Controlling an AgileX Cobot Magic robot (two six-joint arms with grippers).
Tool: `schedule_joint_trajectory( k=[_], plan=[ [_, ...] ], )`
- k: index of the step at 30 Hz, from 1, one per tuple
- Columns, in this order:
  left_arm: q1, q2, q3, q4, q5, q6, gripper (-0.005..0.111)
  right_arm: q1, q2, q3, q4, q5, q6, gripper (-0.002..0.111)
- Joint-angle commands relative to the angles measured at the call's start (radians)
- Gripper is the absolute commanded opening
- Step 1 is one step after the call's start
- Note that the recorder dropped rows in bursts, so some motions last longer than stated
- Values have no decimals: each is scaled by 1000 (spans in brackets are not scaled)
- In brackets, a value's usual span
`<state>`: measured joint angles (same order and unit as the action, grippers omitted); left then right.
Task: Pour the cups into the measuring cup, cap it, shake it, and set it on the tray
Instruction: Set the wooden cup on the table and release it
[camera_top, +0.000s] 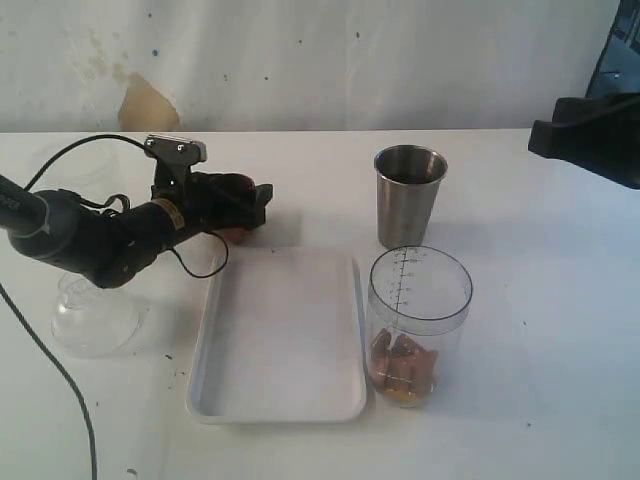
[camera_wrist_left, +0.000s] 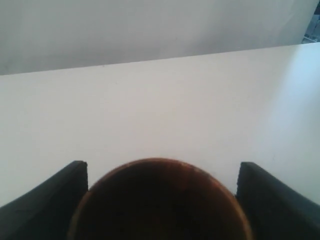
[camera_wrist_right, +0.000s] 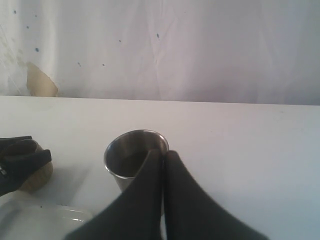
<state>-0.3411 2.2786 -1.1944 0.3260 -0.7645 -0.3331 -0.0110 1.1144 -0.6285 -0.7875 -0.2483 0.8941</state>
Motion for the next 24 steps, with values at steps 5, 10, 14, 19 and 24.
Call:
schedule_joint_trajectory(
  k=[5, 10, 14, 19, 24],
  plan=[
    [-1, -66, -5, -16, -25, 80, 77, -7, -7, 1, -2, 1, 0, 0],
    [-1, -125, -5, -16, -21, 80, 74, -7, -7, 1, -2, 1, 0, 0],
    [-1, -231, -5, -16, 76, 80, 44, -7, -7, 1, -2, 1, 0, 0],
    [-1, -389, -5, -5, 338, 80, 0, -7, -7, 1, -2, 1, 0, 0],
    [-1, -549, -5, 1, 556, 80, 1, -7, -7, 1, -2, 1, 0, 0]
  ],
)
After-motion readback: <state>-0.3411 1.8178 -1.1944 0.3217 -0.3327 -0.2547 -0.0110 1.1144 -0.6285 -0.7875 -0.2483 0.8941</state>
